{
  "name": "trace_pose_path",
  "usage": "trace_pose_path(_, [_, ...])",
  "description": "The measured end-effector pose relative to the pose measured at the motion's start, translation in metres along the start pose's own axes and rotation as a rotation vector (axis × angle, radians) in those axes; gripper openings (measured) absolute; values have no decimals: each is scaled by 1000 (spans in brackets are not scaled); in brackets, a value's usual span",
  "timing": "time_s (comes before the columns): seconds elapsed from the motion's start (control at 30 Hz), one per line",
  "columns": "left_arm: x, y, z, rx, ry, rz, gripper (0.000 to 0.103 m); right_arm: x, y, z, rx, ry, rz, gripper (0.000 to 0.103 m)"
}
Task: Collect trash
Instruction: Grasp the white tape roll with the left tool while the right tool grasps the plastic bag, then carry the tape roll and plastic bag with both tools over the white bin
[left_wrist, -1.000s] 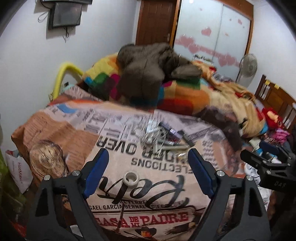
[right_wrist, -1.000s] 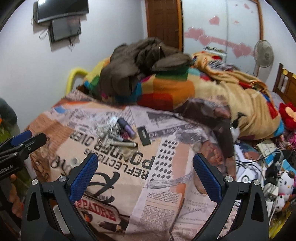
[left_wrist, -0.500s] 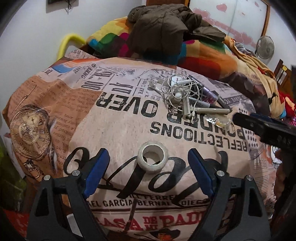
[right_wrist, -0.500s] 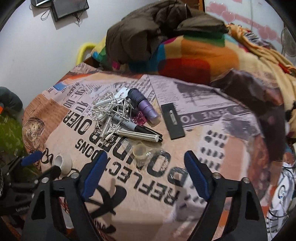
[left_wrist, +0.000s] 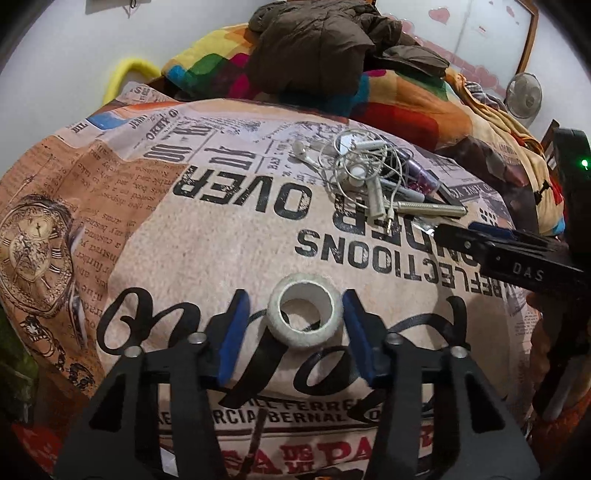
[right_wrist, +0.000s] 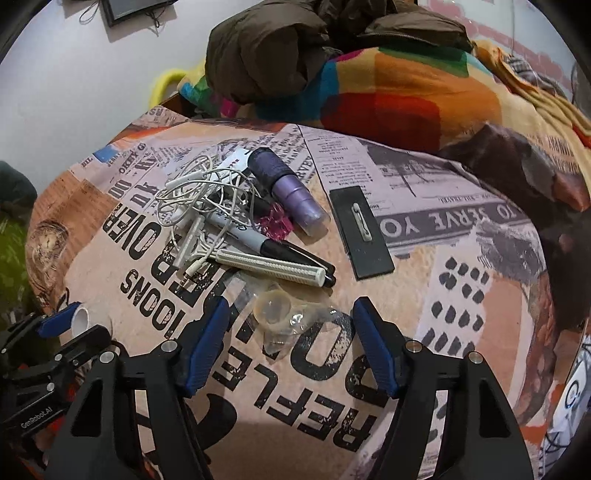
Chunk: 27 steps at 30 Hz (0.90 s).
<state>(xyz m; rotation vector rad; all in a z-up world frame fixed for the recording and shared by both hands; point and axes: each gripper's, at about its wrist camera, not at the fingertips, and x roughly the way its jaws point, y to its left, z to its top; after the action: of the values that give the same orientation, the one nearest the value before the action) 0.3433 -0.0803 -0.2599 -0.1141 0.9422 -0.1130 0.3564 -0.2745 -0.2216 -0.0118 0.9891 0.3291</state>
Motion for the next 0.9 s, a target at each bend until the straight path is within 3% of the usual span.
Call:
trace_pose_path(0.1, [0, -2, 0, 12, -6, 4, 48, 2, 5, 0, -21, -9, -18, 66])
trace_pose_path(0.23, [2, -7, 0, 31, -12, 12, 38, 5, 15, -1, -81, -21, -82, 49])
trace_pose_path(0.33, [3, -8, 1, 32, -12, 7, 38, 5, 17, -2, -97, -28, -93, 38])
trace_pose_path(0.67, [-10, -13, 1, 22, -19, -7, 38, -7, 15, -10, -81, 5, -14, 37])
trace_pose_path(0.9, [-47, -8, 4, 21, -61, 3, 38, -34, 21, -18, -58, 11, 0, 37])
